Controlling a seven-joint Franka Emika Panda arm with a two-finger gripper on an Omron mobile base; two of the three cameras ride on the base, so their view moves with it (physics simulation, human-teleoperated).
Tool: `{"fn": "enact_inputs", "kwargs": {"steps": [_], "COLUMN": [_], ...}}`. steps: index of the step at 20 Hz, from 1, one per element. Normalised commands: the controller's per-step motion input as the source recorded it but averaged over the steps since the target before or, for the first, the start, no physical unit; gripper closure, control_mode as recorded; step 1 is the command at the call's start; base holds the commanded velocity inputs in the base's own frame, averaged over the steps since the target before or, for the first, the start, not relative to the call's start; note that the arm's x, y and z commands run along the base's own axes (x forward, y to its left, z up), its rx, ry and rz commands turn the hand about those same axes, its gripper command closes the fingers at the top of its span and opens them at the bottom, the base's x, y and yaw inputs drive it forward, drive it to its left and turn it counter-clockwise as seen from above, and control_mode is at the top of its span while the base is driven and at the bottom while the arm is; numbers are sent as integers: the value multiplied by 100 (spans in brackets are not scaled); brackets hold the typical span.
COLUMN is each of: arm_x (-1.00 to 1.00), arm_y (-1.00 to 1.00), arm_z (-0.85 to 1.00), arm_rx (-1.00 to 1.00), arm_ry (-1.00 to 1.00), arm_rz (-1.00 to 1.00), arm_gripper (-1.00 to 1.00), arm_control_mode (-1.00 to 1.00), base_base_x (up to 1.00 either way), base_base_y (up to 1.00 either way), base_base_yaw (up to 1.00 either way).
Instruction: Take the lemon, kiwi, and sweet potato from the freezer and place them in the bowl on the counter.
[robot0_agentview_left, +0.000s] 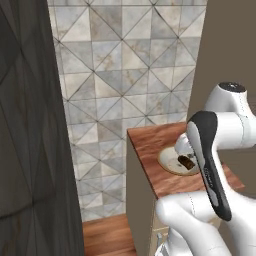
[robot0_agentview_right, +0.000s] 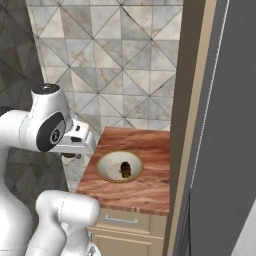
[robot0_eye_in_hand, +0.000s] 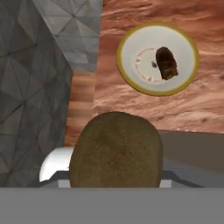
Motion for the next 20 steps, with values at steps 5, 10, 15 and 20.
{"fn": "enact_inputs", "kwargs": {"steps": [5,10,15,20], "arm_x": [60,66,60,56], "arm_y": [-2,-6,-33,-19], "arm_z": [-91,-70,-41,-28], "arm_rx": [0,1,1,0], "arm_ry": [19,17,11,5], "arm_rz": [0,0,0,0], "arm_gripper": [100,100,100,100], "arm_control_mode": [-100,-100,-100,-100], "base_base_x": [0,0,0,0], "base_base_y": [0,0,0,0], "base_base_yaw": [0,0,0,0]}}
